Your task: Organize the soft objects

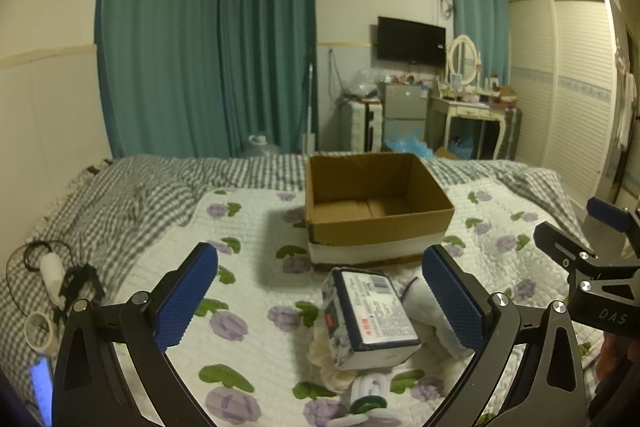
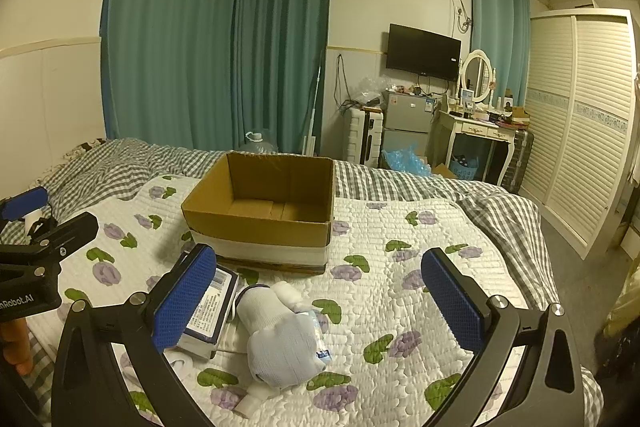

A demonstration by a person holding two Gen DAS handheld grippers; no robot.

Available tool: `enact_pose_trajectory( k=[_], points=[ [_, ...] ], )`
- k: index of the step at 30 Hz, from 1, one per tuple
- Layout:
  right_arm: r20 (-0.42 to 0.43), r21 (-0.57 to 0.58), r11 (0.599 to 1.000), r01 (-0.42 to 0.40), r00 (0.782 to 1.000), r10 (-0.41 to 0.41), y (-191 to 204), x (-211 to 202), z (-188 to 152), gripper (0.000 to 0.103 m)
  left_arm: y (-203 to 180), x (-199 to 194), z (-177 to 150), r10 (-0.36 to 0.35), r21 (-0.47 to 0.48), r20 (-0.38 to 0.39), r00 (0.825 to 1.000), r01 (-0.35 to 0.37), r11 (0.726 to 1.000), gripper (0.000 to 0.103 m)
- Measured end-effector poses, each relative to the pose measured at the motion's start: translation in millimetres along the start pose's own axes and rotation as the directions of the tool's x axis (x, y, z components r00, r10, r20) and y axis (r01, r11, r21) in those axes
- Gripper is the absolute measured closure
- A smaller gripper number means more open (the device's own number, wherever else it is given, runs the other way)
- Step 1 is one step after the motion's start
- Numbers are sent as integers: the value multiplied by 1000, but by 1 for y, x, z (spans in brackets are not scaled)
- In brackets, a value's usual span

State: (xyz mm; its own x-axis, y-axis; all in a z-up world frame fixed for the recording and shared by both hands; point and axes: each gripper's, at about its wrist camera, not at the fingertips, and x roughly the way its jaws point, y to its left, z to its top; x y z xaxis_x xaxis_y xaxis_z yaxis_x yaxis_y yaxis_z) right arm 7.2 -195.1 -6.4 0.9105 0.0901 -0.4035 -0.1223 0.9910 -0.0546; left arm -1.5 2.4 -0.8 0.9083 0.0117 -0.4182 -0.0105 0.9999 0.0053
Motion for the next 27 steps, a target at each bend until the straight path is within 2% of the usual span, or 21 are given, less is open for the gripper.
enact_pose_trajectory(
  k=[27],
  points=[
    [-20, -5, 1000, 8, 1000, -8, 1, 2, -1, 0, 0, 0, -4, 6, 10, -1, 1000, -6, 1000, 0]
  ],
)
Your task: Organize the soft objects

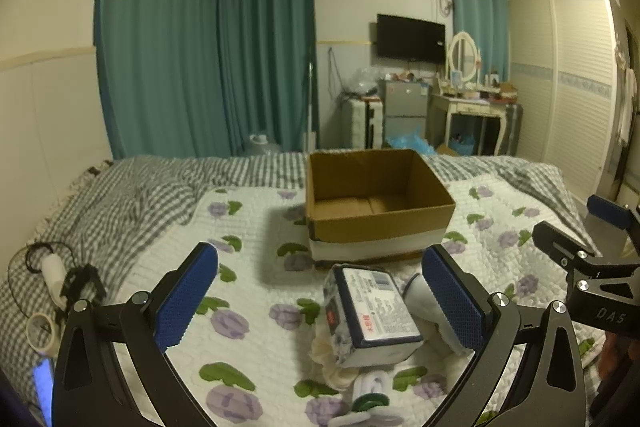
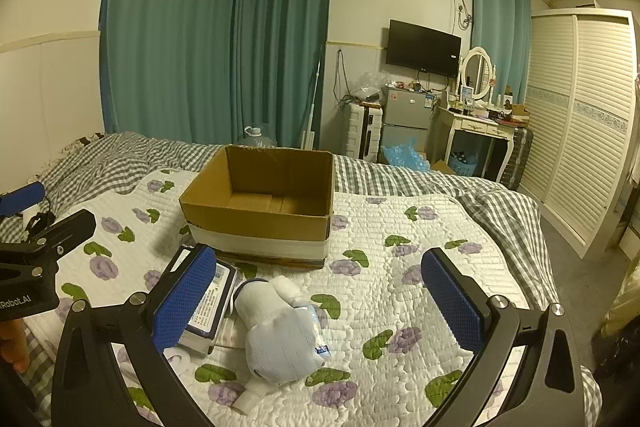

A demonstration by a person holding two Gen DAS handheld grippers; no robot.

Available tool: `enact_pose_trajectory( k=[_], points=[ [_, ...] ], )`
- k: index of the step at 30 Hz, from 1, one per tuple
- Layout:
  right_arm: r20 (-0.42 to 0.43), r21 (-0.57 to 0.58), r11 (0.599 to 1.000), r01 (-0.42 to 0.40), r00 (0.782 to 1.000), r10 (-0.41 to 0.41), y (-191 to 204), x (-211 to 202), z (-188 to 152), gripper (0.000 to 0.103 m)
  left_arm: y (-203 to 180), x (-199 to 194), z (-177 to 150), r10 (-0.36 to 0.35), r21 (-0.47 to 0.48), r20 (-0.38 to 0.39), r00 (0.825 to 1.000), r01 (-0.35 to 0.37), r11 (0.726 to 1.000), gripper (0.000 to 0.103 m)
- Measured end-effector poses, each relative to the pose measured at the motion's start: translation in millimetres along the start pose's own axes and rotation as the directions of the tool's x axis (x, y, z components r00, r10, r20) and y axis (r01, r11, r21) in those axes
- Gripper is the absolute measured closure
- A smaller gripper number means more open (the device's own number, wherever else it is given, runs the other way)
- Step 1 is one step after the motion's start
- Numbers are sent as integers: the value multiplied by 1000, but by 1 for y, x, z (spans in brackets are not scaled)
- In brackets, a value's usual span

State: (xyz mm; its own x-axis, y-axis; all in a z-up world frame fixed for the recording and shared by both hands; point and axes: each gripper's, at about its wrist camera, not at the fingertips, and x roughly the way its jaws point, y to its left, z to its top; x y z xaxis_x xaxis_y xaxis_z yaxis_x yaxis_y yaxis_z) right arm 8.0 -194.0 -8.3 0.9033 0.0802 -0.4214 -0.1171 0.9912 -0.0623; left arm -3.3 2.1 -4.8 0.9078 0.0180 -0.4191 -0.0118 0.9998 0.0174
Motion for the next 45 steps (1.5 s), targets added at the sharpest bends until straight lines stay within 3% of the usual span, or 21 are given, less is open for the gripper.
enact_pose_trajectory(
  k=[35, 40, 45],
  points=[
    [8, -55, 998, 14, 1000, -13, 1, -10, 6, 0, 0, 0, 3, 5, -12, 3, 1000, -5, 1000, 0],
    [-156, -125, 991, -42, 988, 22, -1, 28, -16, 0, -5, 27, -20, 2, -17, -96, 995, -4, 1000, 0],
    [-357, -69, 988, -141, 928, 108, 3, 83, -56, 0, -14, 43, -42, 12, 16, -161, 987, -10, 1000, 0]
  ],
)
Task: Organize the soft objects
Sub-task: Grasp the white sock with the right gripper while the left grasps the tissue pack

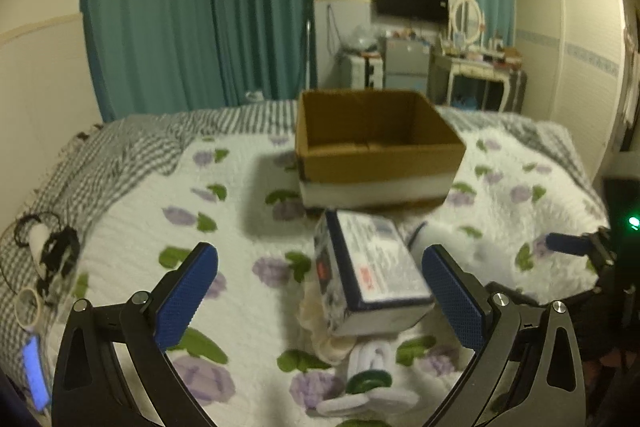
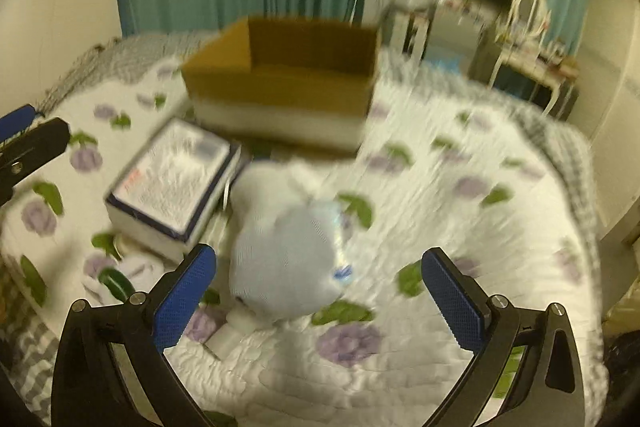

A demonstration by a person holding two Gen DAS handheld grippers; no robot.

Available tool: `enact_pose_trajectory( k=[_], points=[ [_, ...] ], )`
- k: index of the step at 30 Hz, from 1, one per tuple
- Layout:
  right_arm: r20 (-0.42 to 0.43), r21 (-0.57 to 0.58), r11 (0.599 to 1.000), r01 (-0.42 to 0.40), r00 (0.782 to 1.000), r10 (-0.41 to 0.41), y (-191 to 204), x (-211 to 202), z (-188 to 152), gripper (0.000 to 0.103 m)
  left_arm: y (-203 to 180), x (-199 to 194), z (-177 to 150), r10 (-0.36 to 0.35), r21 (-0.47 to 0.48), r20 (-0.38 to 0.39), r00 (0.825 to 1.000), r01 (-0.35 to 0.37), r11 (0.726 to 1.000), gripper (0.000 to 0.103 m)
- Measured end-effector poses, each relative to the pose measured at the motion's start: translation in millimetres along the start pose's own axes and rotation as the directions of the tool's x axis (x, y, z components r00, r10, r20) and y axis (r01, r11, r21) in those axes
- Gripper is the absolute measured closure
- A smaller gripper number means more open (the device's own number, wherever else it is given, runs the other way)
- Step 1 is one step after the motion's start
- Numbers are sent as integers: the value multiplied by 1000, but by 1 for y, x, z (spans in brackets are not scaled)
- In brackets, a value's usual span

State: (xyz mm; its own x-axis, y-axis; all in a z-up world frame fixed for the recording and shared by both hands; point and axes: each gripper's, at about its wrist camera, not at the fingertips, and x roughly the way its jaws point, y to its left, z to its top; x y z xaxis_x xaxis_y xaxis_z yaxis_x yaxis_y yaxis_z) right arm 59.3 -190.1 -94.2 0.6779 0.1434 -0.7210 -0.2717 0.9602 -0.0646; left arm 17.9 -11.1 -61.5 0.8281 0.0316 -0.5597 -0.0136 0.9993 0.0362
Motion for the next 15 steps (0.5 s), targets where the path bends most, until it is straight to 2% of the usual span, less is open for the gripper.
enact_pose_trajectory(
  k=[3, 6, 7, 8, 9, 10, 12, 13, 15],
  points=[
    [-83, 7, 998, -62, 995, 63, 5, 33, -6, 0, -1, 6, -7, 20, -3, -17, 1000, -20, 1000, 0],
    [-119, 11, 996, -87, 989, 88, 7, 50, -8, 1, 0, 14, -10, 30, -9, -32, 999, -30, 1000, 0],
    [-129, 9, 996, -87, 988, 88, 7, 55, -8, 9, 0, 16, -10, 33, -6, -35, 999, -33, 999, 0],
    [-139, 9, 996, -86, 987, 86, 7, 59, -8, 22, -1, 19, -11, 32, -3, -37, 999, -32, 999, 0],
    [-148, 10, 996, -88, 985, 88, 7, 62, -9, 26, -3, 22, -13, 27, 1, -40, 999, -27, 1000, 0],
    [-161, 17, 995, -95, 982, 97, 6, 65, -9, 39, -5, 23, -14, 21, 6, -44, 999, -21, 1000, 0],
    [-179, 55, 990, -128, 974, 136, -1, 68, -10, 43, -11, 27, -18, 13, 26, -59, 998, -11, 1000, 0],
    [-162, 68, 989, -132, 977, 141, -4, 64, -10, 44, -13, 29, -19, 9, 36, -66, 998, -6, 999, 0],
    [-113, 81, 992, -100, 988, 108, -8, 54, -8, 46, -20, 32, -22, 6, 56, -77, 997, -2, 998, 0]
  ],
)
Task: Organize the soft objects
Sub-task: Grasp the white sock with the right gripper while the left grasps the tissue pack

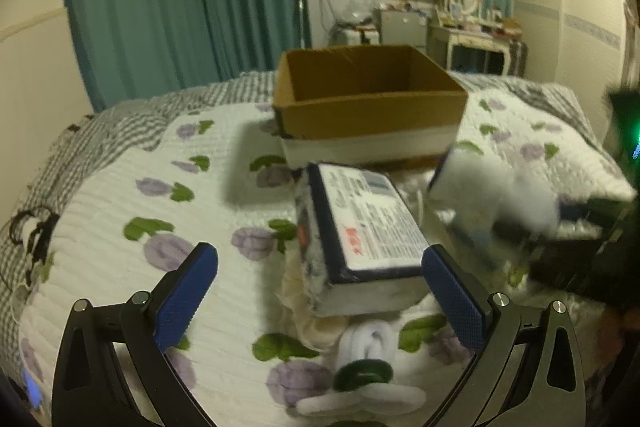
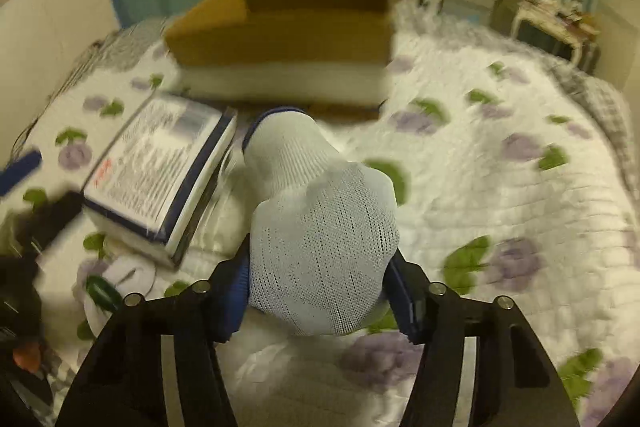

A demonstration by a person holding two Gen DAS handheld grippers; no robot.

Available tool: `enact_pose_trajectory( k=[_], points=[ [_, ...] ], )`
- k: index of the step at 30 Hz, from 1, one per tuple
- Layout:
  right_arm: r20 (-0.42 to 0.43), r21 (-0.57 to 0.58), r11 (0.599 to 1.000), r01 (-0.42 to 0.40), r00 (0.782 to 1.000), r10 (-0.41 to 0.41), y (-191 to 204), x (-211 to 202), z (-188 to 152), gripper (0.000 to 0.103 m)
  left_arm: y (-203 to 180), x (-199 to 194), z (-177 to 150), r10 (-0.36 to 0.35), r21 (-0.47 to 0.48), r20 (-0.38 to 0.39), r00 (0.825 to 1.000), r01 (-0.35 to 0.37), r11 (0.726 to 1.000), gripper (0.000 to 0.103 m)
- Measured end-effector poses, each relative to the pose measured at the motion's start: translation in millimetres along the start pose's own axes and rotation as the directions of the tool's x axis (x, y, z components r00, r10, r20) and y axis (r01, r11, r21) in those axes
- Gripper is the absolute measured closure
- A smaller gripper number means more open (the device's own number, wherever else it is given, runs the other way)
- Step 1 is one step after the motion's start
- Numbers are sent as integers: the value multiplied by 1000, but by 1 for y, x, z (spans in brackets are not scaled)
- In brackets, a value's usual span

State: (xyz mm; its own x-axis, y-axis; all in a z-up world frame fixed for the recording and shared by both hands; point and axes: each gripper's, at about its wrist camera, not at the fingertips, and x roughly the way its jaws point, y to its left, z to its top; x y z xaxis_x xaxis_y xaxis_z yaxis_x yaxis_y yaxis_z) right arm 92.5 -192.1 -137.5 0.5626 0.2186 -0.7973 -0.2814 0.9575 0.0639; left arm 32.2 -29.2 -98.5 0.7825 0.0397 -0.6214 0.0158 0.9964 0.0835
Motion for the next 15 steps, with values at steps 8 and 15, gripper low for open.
enact_pose_trajectory(
  k=[8, 15],
  points=[
    [149, 88, 995, 42, 987, -55, -21, -42, 6, 46, -36, 18, -3, -26, 77, -57, 998, 30, 997, 0],
    [132, 98, 995, 37, 990, -50, -26, -38, 5, 46, -47, 47, -4, 57, 135, -111, 992, -42, 990, 16]
  ],
)
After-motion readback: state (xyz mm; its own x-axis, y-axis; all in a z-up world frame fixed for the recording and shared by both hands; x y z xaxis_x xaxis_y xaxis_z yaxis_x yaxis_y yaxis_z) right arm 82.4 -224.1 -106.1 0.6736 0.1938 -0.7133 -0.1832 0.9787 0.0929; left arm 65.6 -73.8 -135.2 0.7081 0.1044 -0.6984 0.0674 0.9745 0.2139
